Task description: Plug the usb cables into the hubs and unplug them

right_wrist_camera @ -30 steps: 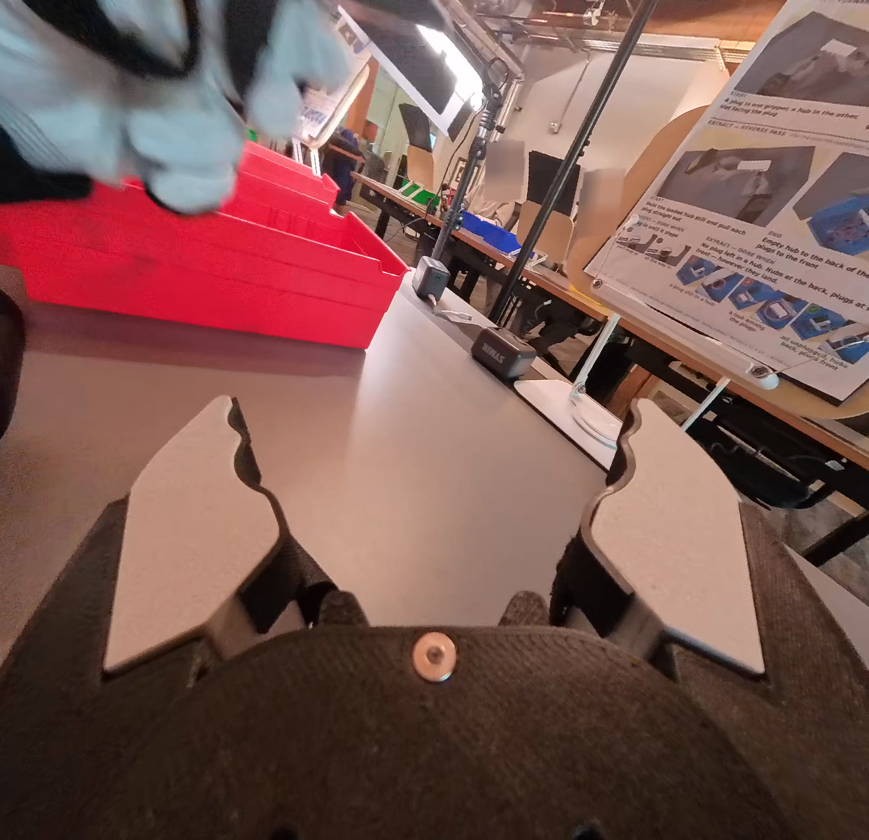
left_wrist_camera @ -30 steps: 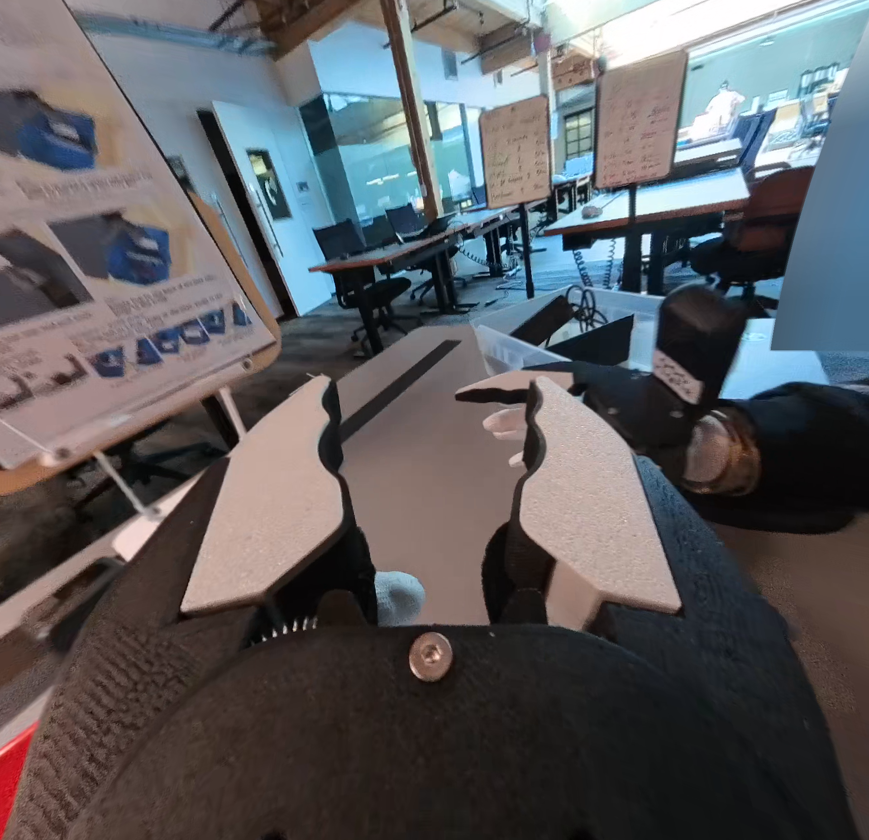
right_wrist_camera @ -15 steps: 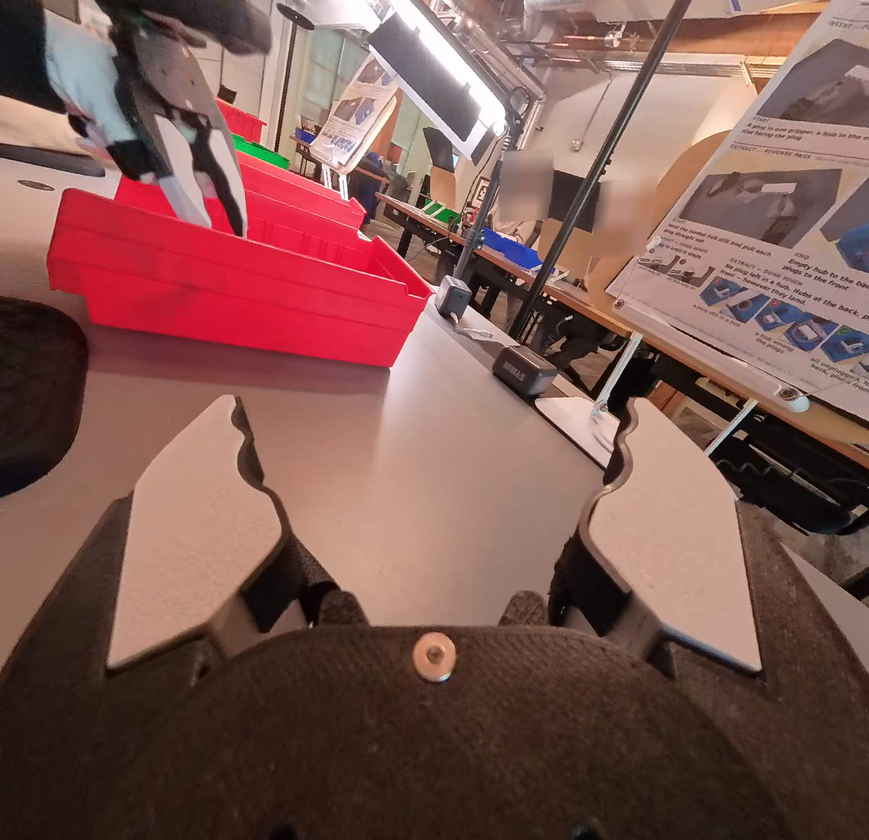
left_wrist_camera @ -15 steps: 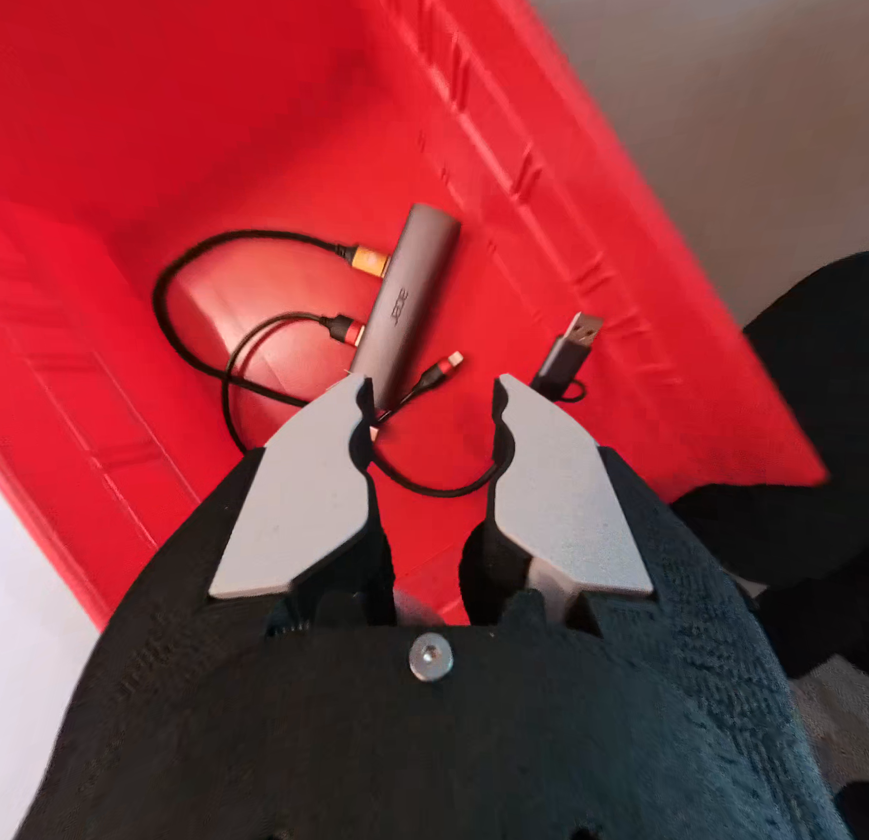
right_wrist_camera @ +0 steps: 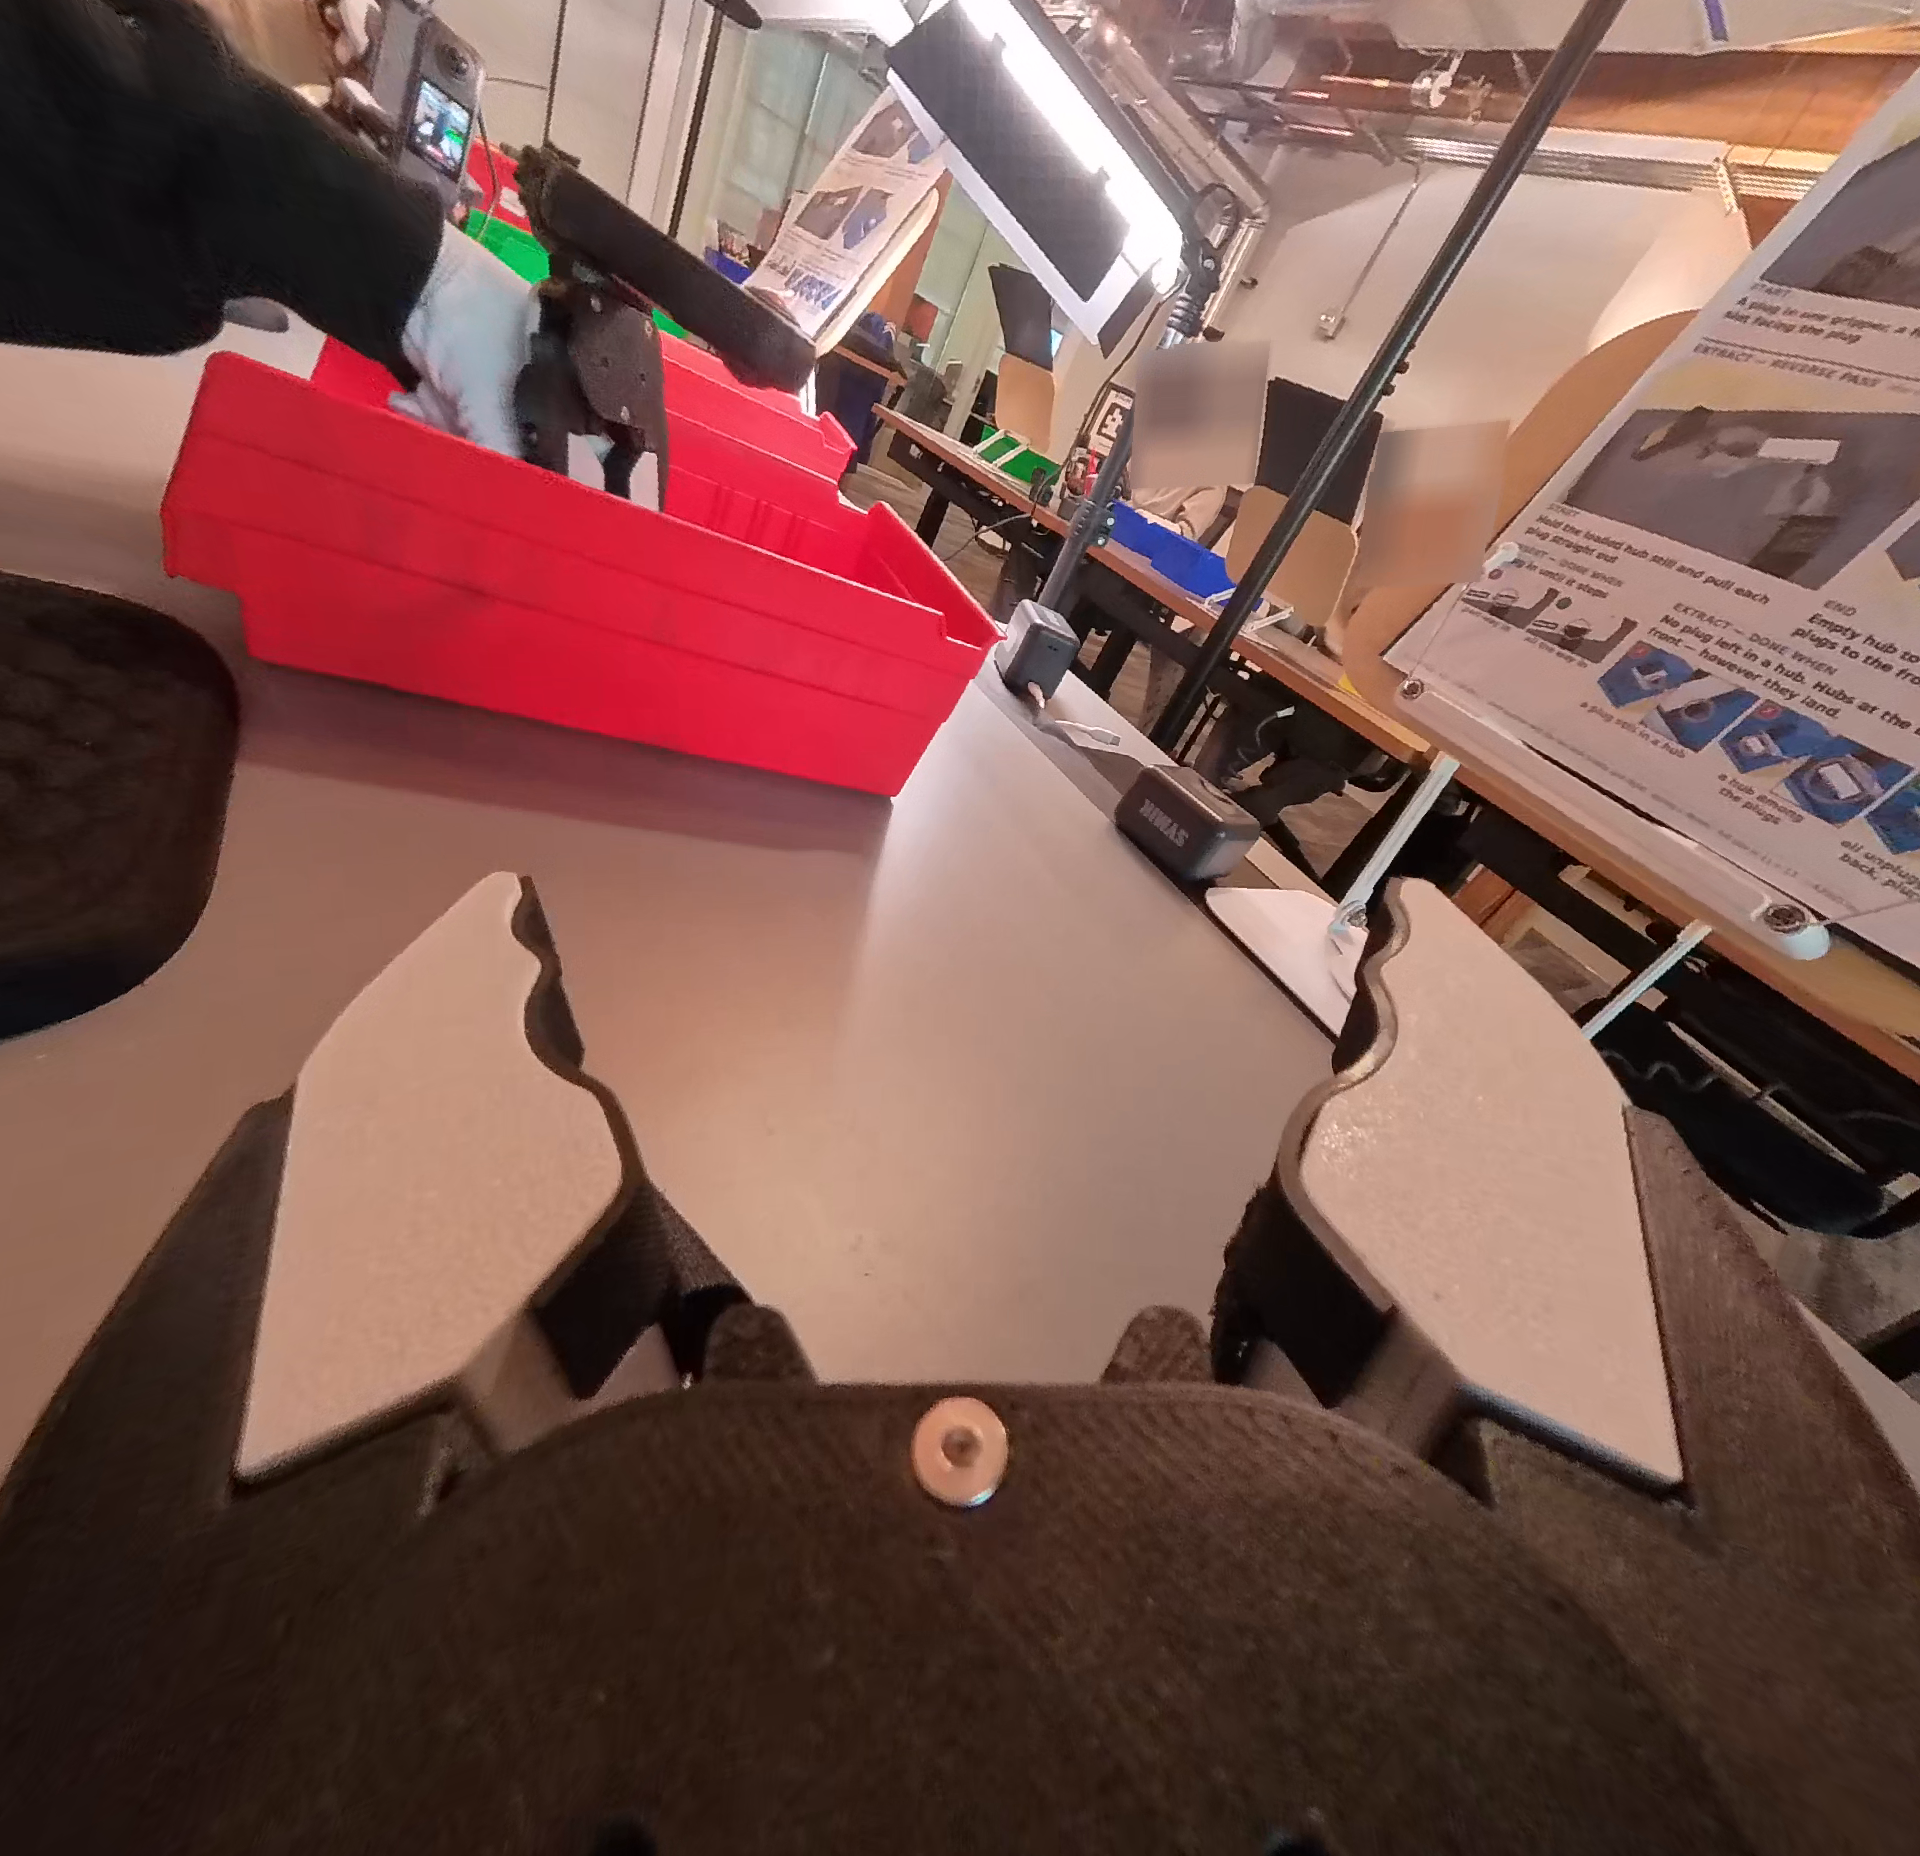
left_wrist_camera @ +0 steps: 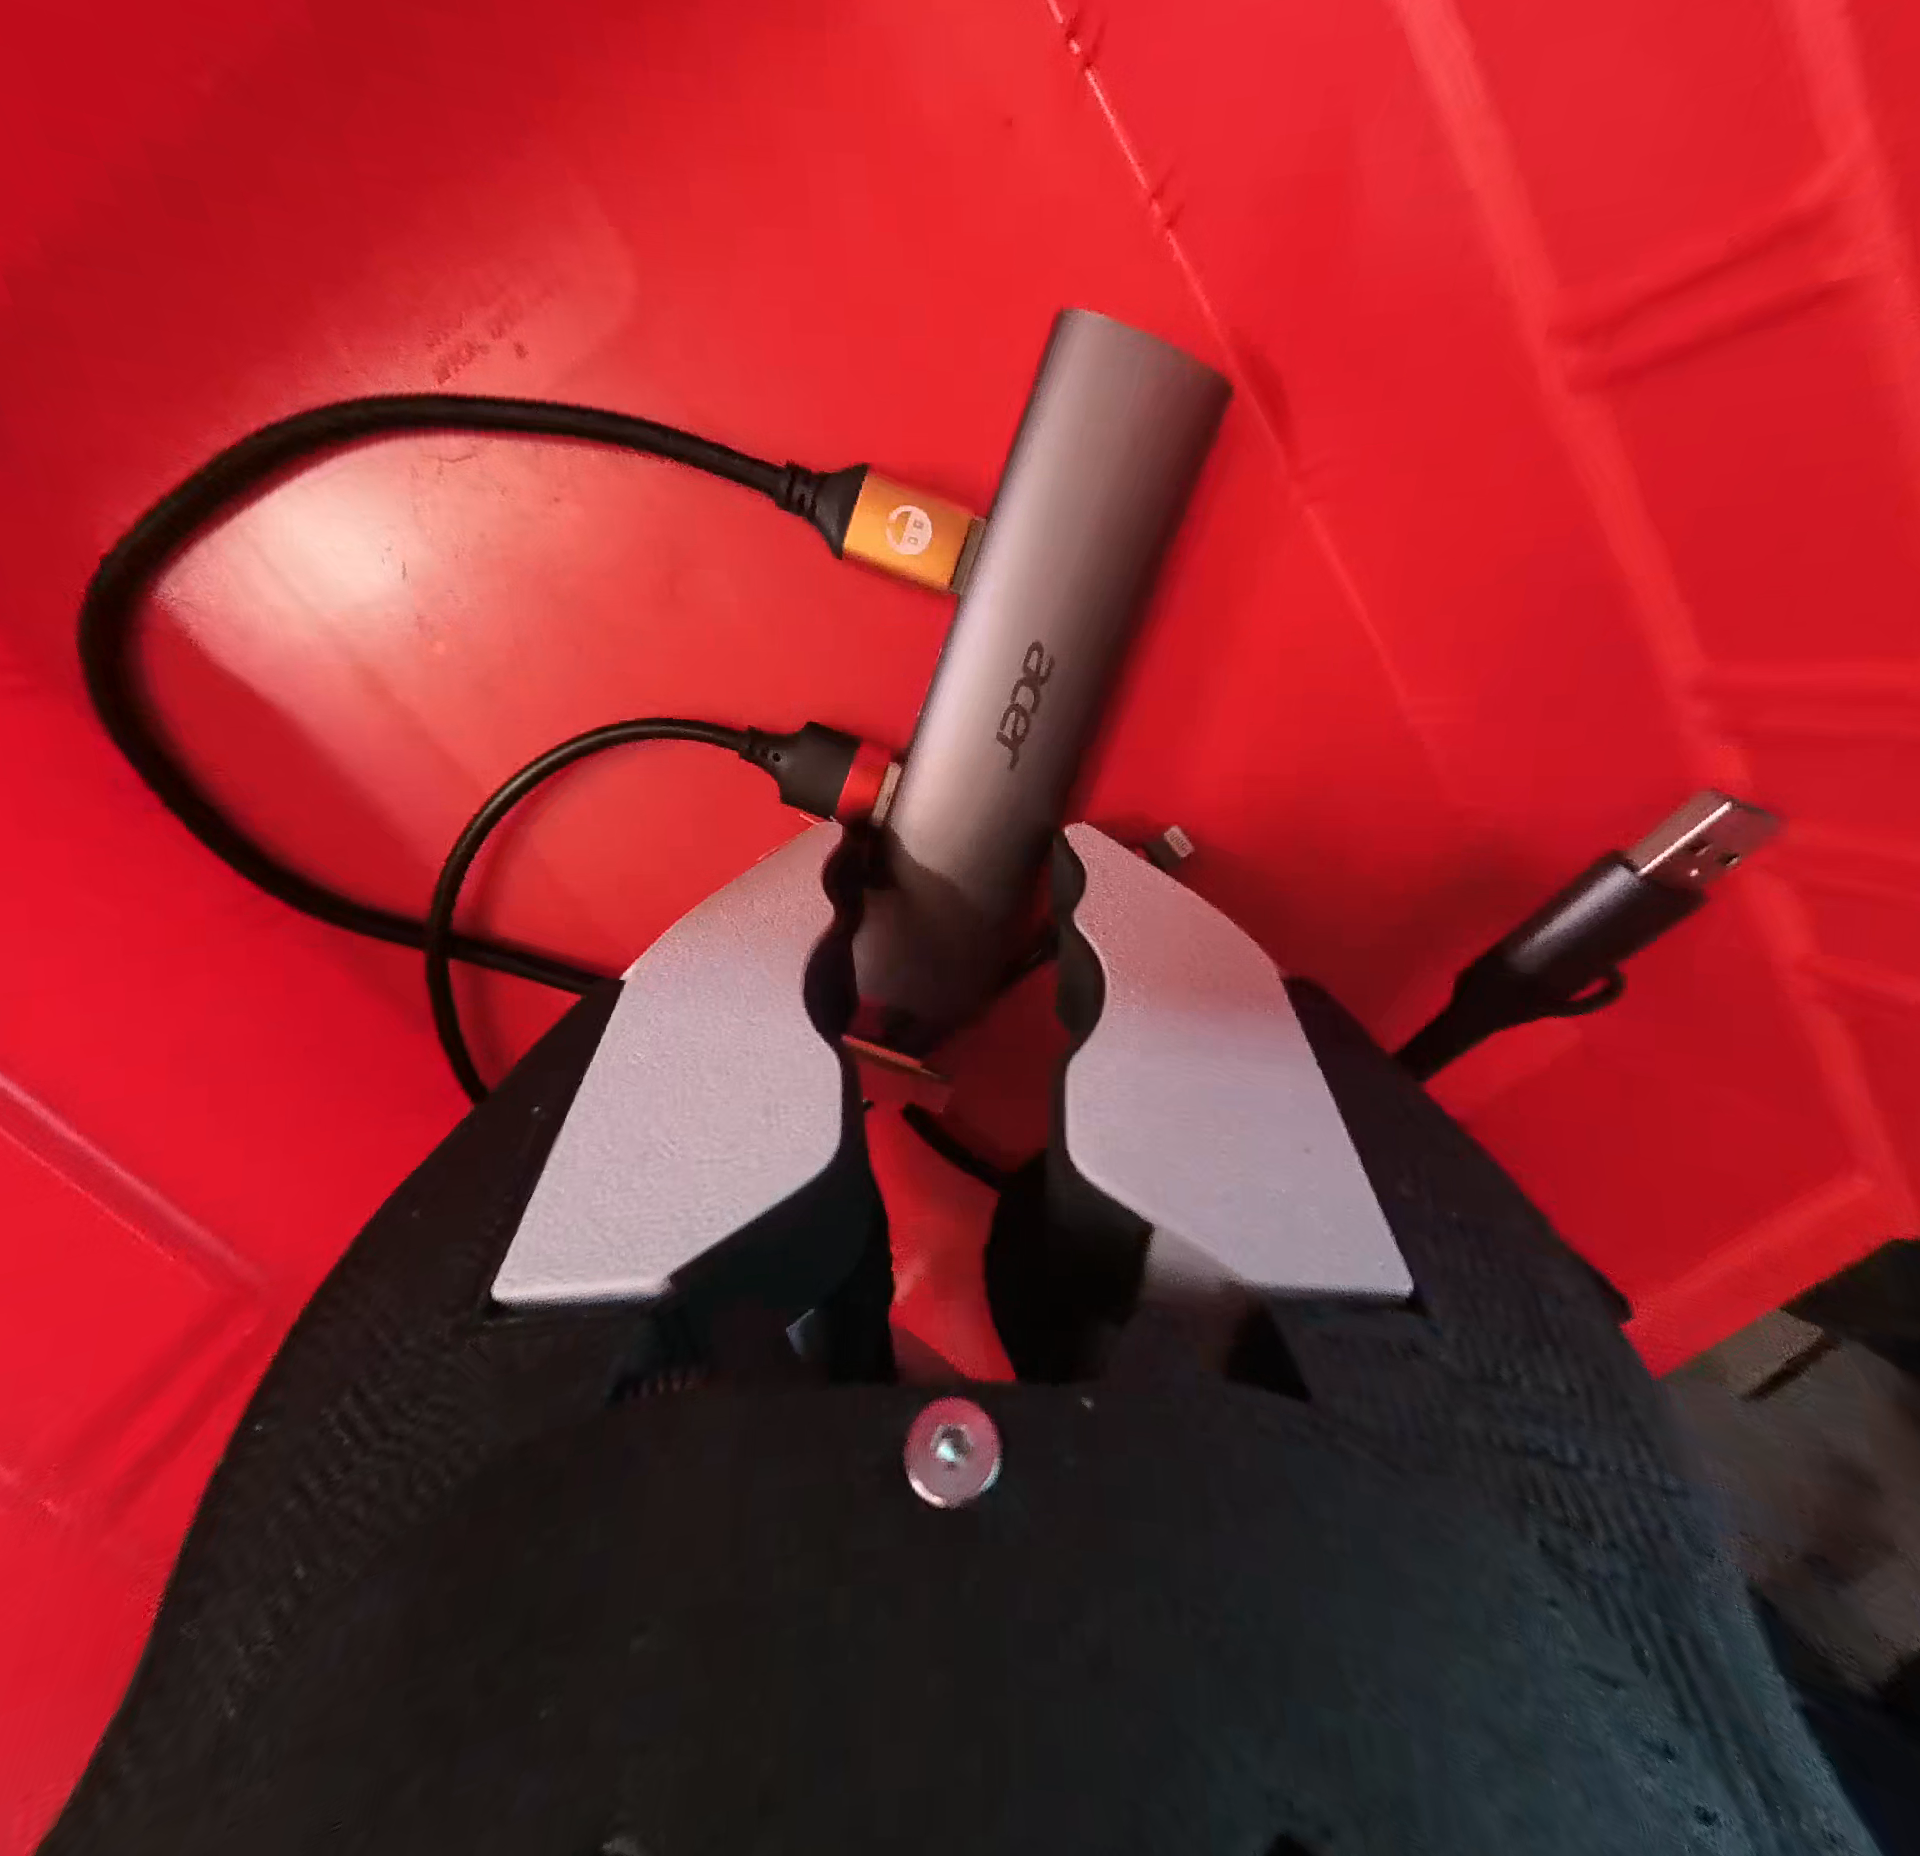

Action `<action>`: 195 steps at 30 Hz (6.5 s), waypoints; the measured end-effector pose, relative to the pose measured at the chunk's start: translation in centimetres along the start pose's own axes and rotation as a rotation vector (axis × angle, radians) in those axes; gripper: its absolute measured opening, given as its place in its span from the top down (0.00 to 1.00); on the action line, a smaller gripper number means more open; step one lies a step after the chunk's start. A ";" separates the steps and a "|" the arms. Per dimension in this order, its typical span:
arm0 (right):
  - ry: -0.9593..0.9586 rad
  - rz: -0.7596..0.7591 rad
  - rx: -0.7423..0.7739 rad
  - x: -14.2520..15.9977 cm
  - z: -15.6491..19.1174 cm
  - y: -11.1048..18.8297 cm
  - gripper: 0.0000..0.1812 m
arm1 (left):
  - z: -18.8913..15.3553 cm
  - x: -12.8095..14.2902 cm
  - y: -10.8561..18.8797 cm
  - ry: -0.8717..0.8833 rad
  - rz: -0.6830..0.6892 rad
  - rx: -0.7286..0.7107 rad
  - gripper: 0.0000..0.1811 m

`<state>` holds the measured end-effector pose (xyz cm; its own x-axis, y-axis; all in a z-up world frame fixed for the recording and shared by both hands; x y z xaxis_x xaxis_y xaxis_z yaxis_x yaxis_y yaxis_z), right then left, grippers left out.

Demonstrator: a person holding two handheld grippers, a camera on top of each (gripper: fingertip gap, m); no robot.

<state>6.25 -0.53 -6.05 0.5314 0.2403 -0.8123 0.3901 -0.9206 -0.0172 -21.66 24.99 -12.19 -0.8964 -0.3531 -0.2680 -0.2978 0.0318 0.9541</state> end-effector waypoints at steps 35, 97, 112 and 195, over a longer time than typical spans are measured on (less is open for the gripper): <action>-0.567 -0.426 -0.206 -2.4 -3.9 3.9 0.69 | -27.7 -12.4 7.1 -1.337 -0.758 -0.800 0.82; -1.082 -0.768 -0.017 -1.7 -3.8 0.0 0.96 | -27.3 -16.9 2.3 0.216 -1.489 1.348 0.91; -1.056 -0.786 0.008 -1.9 -4.6 0.6 0.96 | -28.3 -17.0 2.1 0.180 -1.389 1.300 0.91; -1.229 -1.354 1.061 5.1 -13.6 19.1 0.83 | -26.4 -16.4 2.5 0.294 -1.422 1.294 0.91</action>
<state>26.63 -12.75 -2.60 -0.4653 0.8769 0.1208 -0.6934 -0.2763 -0.6654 0.94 6.16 -1.90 0.2115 -0.8543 -0.4748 -0.7873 0.1390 -0.6008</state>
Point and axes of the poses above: each gripper's, where its closed fingertips meet, y back along the fingers, x out of its underside, z = x × y across the jaws, the point moved 6 cm from there along y, back along the fingers, and after that the axes turned 11 degrees about y, right-handed, at the moved point
